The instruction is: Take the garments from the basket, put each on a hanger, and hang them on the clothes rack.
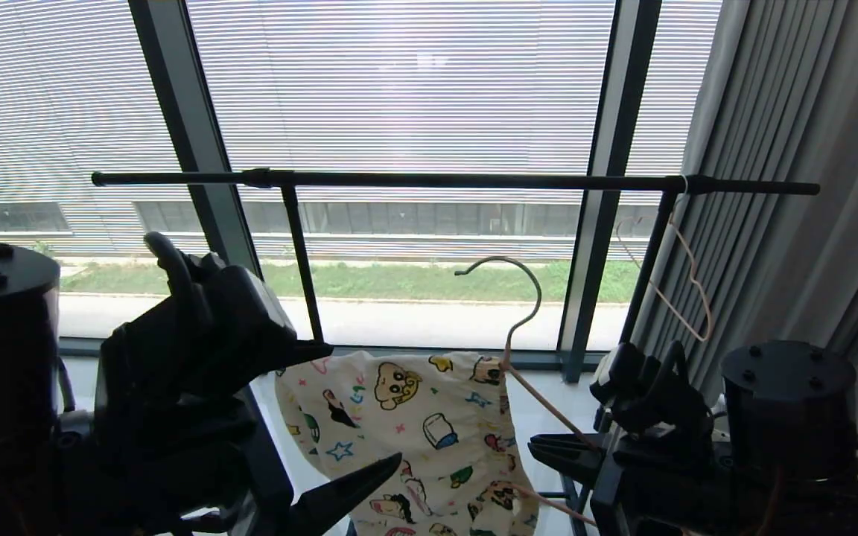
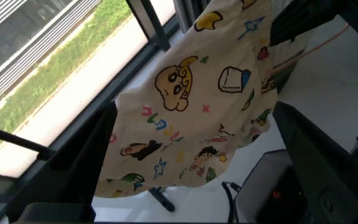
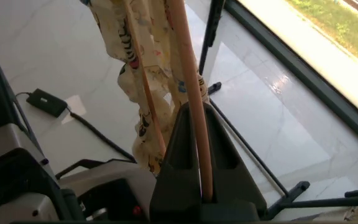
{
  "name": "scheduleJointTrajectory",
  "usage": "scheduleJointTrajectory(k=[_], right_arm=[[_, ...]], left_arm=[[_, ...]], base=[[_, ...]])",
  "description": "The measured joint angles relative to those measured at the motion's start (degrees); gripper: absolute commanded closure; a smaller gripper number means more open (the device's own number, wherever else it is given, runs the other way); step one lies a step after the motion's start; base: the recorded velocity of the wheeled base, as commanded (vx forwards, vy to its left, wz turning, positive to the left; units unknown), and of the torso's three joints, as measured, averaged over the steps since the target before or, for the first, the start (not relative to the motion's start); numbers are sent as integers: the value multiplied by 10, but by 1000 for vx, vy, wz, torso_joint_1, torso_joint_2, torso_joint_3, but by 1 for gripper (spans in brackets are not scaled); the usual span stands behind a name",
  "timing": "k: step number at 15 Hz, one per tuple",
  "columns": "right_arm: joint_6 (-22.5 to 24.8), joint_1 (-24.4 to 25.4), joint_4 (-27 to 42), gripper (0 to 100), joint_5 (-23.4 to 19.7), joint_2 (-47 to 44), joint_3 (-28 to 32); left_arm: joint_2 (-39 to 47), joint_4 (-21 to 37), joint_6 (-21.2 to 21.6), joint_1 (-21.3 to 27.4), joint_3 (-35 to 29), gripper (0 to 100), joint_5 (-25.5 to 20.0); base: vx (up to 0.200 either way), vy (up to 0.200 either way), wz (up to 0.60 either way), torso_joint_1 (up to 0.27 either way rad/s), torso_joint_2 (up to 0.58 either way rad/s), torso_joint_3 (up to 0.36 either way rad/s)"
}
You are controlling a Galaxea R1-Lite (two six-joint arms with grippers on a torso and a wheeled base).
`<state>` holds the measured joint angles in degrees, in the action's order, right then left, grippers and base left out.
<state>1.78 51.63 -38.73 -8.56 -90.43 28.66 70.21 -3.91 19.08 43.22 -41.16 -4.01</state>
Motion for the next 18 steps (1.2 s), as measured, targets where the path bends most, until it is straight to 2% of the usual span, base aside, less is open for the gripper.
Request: scheduleJointTrajectory(k=[2, 6, 10, 13, 18], right_arm=[[48, -2, -1, 100, -45, 20, -44], [68, -2, -2, 100, -62, 33, -68], [89, 8, -1, 100, -62, 35, -69], [90, 36, -2, 100, -61, 35, -50], [90, 53, -1, 100, -58, 37, -42]], left_arm=[[-31, 0, 31, -27, 44, 0, -56], [-48, 0, 51, -18, 78, 0, -85], [-24, -8, 46, -8, 87, 0, -89], [8, -33, 43, -9, 89, 0, -89], [39, -50, 43, -32, 95, 0, -89]], base=[[0, 0, 0, 0, 0, 0], [0, 0, 0, 0, 0, 0], [0, 0, 0, 0, 0, 0], [0, 0, 0, 0, 0, 0], [0, 0, 0, 0, 0, 0]])
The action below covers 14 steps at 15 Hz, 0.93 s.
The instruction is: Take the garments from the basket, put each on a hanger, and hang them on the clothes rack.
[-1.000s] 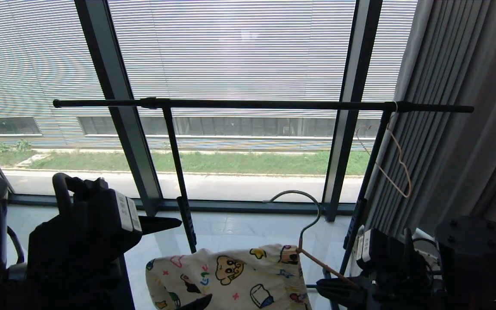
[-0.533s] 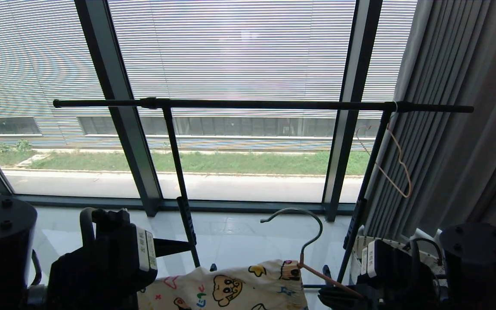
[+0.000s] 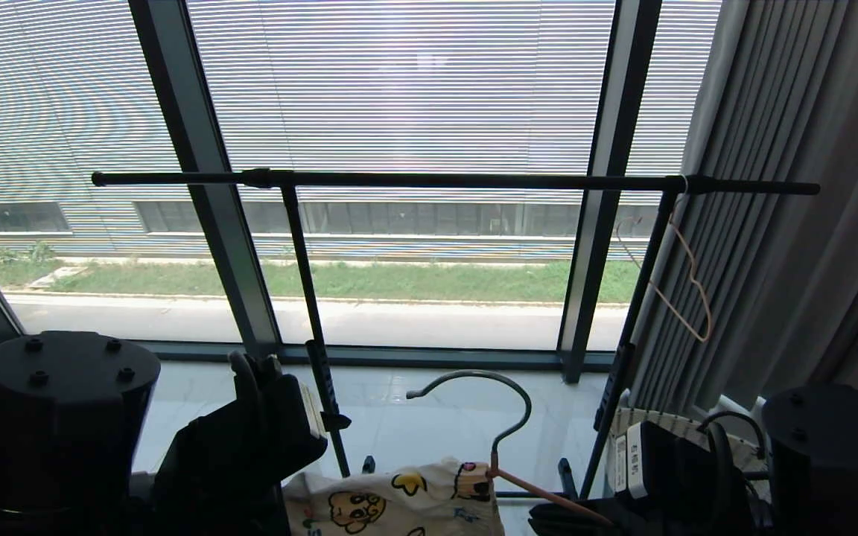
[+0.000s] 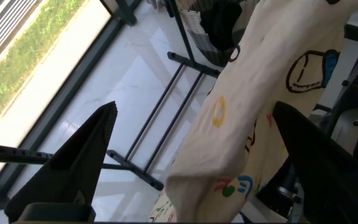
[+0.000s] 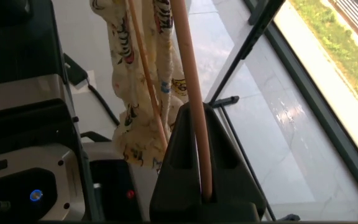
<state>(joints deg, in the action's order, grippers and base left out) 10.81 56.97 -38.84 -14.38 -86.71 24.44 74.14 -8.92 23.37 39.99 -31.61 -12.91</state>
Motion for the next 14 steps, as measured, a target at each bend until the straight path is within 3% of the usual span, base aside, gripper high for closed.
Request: scheduleJointTrajectory(k=[6, 7, 14], right_arm=[[0, 18, -1, 100, 1, 0, 5], [0, 18, 0, 100, 1, 0, 6], [-1, 24, -1, 100, 2, 1, 9]], left_arm=[[-5, -1, 0, 5, -3, 0, -1], [-6, -1, 0, 6, -3, 100, -1], [-7, 0, 0, 19, 0, 100, -1]], base=[[0, 0, 0, 0, 0, 0], [0, 0, 0, 0, 0, 0], [0, 0, 0, 0, 0, 0]])
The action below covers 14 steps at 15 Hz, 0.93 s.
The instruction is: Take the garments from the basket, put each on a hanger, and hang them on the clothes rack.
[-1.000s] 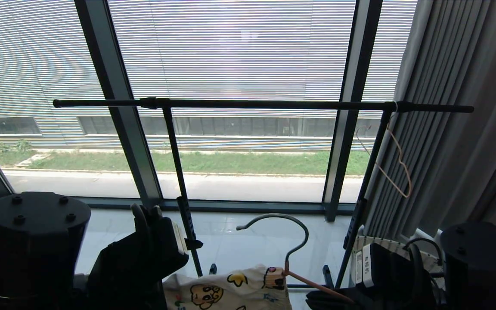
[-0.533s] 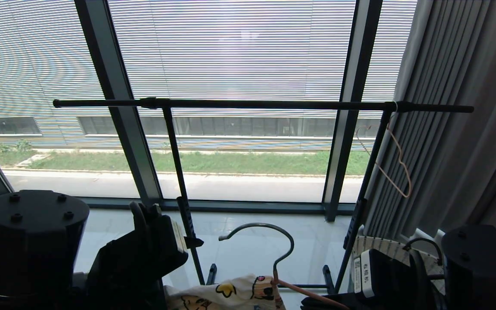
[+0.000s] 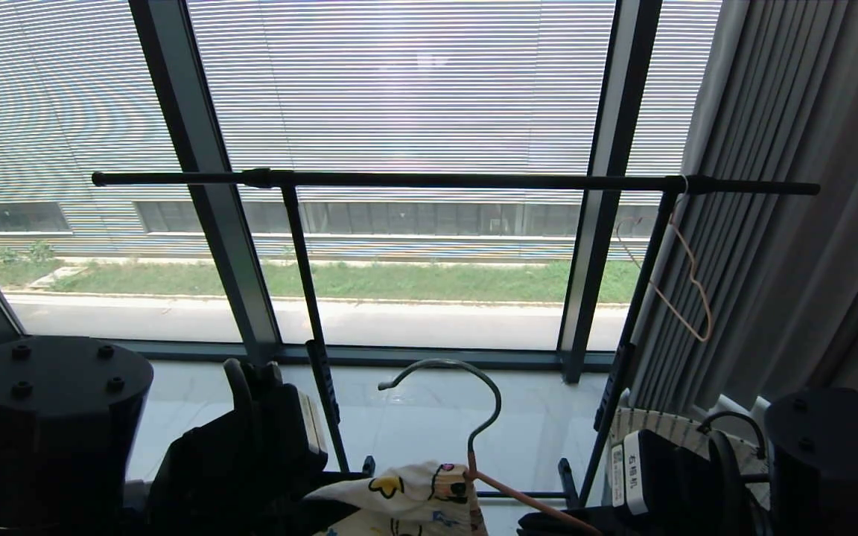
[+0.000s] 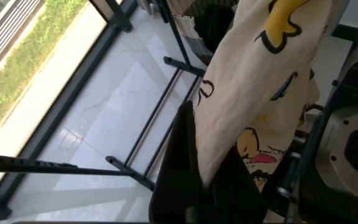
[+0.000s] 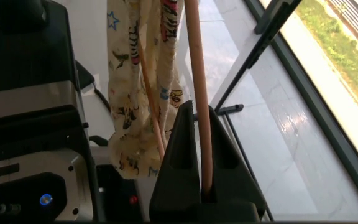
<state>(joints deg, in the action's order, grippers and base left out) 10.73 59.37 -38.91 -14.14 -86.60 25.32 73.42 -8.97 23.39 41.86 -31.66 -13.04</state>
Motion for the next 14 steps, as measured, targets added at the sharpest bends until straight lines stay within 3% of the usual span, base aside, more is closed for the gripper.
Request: scheduleJointTrajectory(k=[2, 3, 6, 8, 10, 14], right_arm=[[0, 0, 0, 100, 1, 0, -1], [0, 0, 0, 0, 2, 0, -2], [1, -2, 0, 0, 24, 0, -3], [0, -12, 0, 0, 76, -1, -3], [0, -29, 0, 0, 85, 1, -3], [0, -42, -1, 0, 85, 3, -1]], left_arm=[[0, 0, 0, 1, 2, 100, 0], [0, 0, 0, 1, 3, 100, 0], [-1, 0, 4, 0, 8, 100, 3], [-4, -1, 5, 0, 15, 100, 9], [-7, -10, 5, -10, 25, 100, 30], [-1, -100, 5, -70, 58, 100, 93]], base=[[0, 0, 0, 0, 0, 0], [0, 0, 0, 0, 0, 0], [0, 0, 0, 0, 0, 0], [0, 0, 0, 0, 0, 0], [0, 0, 0, 0, 0, 0], [0, 0, 0, 0, 0, 0]])
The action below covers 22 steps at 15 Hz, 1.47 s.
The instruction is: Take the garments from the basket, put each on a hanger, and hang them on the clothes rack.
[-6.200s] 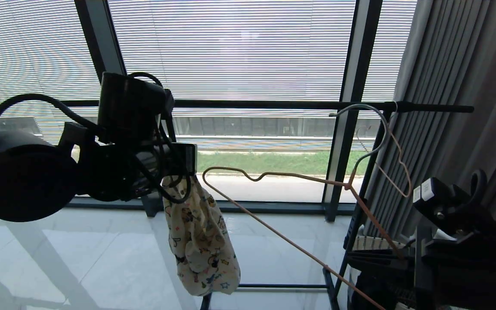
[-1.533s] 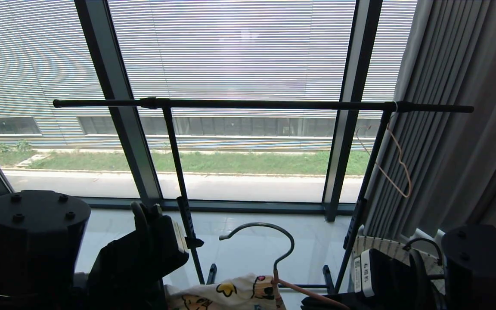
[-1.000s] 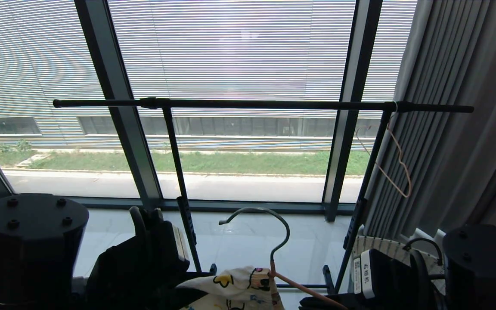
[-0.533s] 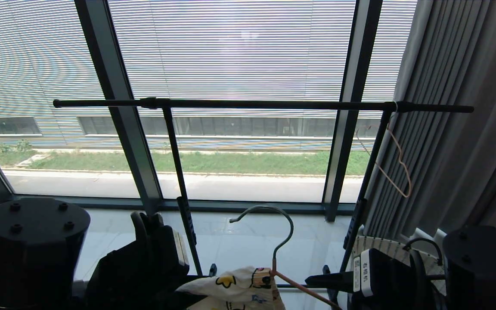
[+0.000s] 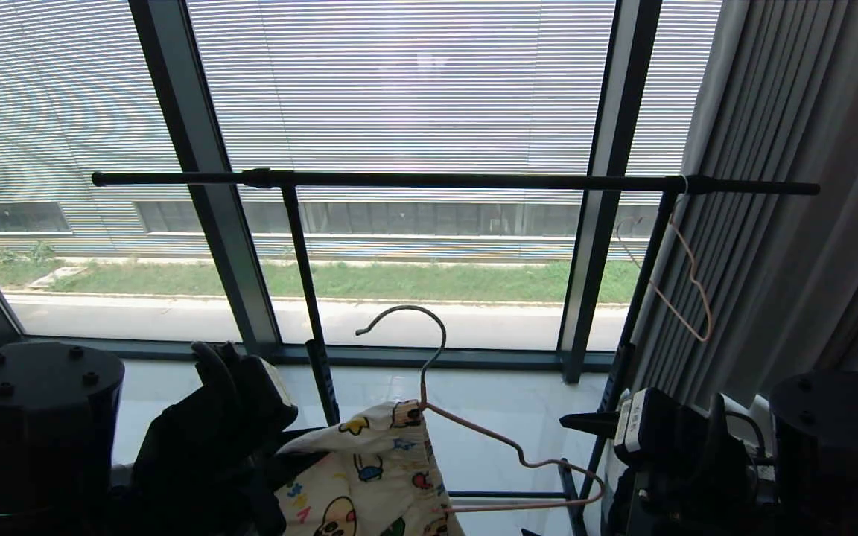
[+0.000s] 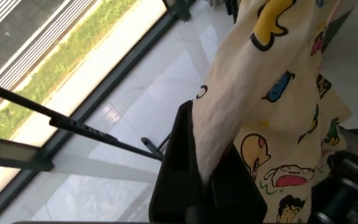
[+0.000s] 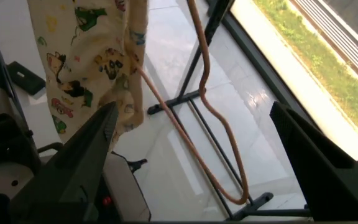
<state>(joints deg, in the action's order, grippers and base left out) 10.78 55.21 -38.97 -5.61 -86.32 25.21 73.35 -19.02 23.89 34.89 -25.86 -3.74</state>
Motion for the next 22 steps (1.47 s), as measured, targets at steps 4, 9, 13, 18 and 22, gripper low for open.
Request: scheduleJointTrajectory(k=[4, 9, 13, 18, 22], right_arm=[[-3, -2, 0, 0, 0, -5, 0], [-116, -10, -82, 0, 2, -48, 10], [-213, -10, -108, 0, 79, -125, 84], [-246, -9, -142, 0, 150, -215, 134], [-246, -7, -155, 0, 160, -257, 137]], left_arm=[[12, -11, -4, -26, 7, 100, 38], [16, -99, -6, -59, -13, 100, 54], [19, -102, -6, -64, -50, 100, 57], [24, -101, -24, -56, -81, 100, 57], [25, -101, -24, -36, -83, 100, 57]], base=[[0, 0, 0, 0, 0, 0], [0, 0, 0, 0, 0, 0], [0, 0, 0, 0, 0, 0], [0, 0, 0, 0, 0, 0], [0, 0, 0, 0, 0, 0]])
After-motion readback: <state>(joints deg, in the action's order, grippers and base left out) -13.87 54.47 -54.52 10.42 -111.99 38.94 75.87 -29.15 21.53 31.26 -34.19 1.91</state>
